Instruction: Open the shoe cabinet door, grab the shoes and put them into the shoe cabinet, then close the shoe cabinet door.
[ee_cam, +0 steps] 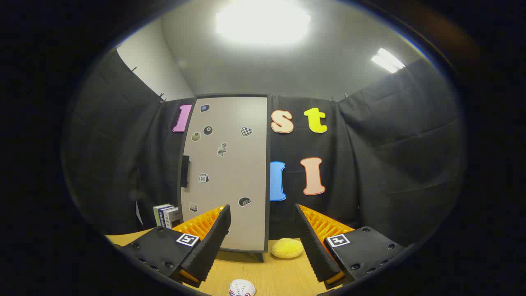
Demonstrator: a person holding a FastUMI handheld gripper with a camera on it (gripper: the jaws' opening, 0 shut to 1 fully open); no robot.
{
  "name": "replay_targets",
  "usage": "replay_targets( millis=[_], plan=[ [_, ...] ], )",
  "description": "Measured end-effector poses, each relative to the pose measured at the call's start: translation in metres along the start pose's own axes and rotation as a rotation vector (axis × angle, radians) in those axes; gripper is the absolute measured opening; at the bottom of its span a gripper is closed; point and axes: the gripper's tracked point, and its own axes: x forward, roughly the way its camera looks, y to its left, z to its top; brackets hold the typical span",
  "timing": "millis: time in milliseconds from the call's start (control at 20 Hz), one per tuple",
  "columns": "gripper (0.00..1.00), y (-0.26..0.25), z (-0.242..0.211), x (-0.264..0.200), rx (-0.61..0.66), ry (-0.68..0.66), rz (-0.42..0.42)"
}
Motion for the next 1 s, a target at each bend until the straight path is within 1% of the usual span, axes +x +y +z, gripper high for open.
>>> replay_targets(
  millis=[650,1000],
  plan=[
    [0.96,0.009,0.002,0.002,0.022,-0.005,-0.021],
    [0.96,0.036,0.009,0.009,0.039,-0.012,-0.008]
  ],
)
